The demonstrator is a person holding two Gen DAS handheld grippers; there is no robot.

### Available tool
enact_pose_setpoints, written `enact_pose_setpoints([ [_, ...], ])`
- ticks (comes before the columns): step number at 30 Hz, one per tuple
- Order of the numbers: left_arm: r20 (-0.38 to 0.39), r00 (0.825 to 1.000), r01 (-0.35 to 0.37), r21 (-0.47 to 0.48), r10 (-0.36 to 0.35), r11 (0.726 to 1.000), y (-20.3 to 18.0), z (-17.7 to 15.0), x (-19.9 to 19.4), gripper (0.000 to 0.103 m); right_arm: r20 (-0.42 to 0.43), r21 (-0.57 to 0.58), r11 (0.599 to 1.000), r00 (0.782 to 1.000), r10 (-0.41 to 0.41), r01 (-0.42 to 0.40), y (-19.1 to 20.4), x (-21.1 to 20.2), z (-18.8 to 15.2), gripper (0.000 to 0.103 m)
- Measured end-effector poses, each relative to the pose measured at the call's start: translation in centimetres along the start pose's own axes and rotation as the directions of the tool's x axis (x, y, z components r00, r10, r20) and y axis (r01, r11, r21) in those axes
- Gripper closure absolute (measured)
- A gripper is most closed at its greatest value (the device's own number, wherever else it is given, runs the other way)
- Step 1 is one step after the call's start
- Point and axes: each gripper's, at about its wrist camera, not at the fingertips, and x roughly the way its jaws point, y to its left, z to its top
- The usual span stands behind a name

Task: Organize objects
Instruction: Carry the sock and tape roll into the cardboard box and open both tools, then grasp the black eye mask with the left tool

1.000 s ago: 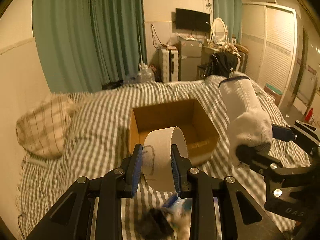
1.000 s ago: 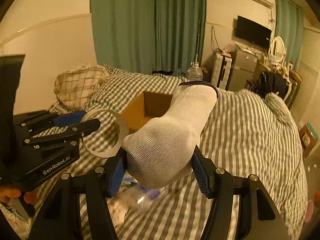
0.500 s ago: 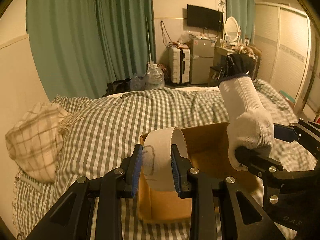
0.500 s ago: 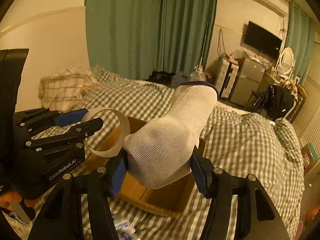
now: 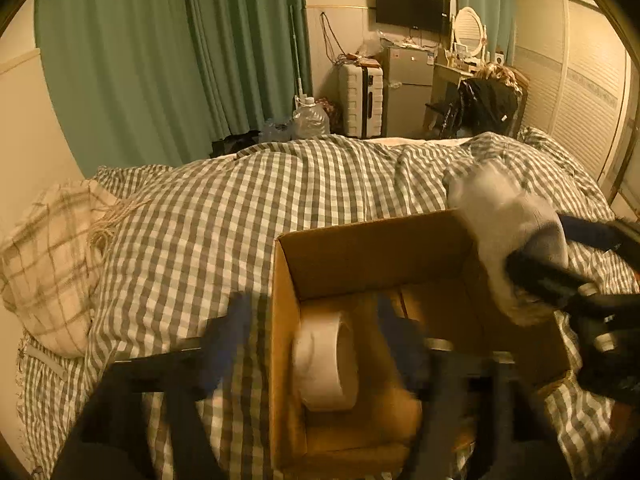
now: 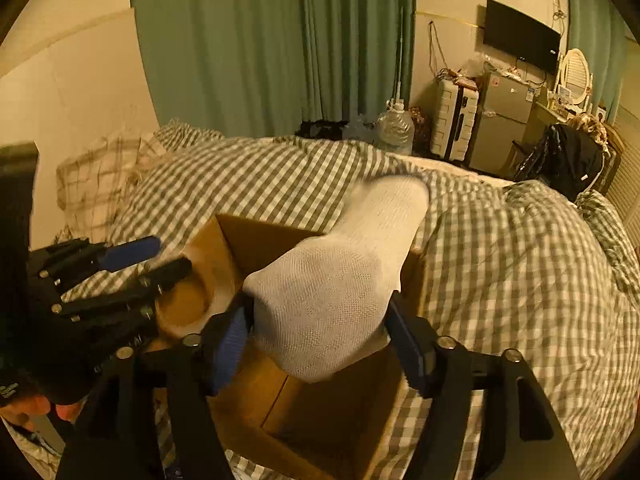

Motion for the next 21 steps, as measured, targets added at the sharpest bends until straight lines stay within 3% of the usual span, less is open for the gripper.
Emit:
enact_pose_setpoints([
  [3, 0.012, 1.000, -0.028, 0.024, 0.028, 0.999, -0.1, -0.1, -2.0, 0.022, 0.077, -0.008, 1.000, 0.997, -0.027, 0.028, 0.2, -3.6, 0.3, 0.015],
  [5, 0.028, 0.998, -0.048, 0.029, 0.048, 0.998, -0.1, -0.2, -3.6, 0.021, 0.113, -0.011, 0.998, 0.992, -0.052, 0.054, 0.5, -5.7, 0.5, 0.011],
  [7, 0.055, 0.997, -0.060, 0.035, 0.058, 0.998, -0.1, -0.6, -6.1, 0.009, 0.145, -0.019, 0.996, 0.986, -0.082, 0.086, 0.9, -8.3, 0.6, 0.005],
  [9, 0.083, 0.994, -0.071, 0.037, 0.068, 0.997, 0.1, -1.1, -8.4, 0.005, 0.168, -0.029, 0.993, 0.980, -0.111, 0.117, 1.1, -10.8, 0.4, 0.000],
  [16, 0.129, 0.988, -0.093, 0.027, 0.088, 0.995, 0.4, -4.0, -15.3, 0.000, 0.126, -0.071, 0.985, 0.981, -0.147, 0.157, 2.6, -17.6, -3.0, 0.000],
  [21, 0.135, 0.985, -0.113, 0.021, 0.110, 0.993, 0.1, -7.5, -18.1, 0.000, 0.127, -0.079, 0.977, 0.974, -0.185, 0.196, 3.9, -21.0, -6.7, 0.000],
])
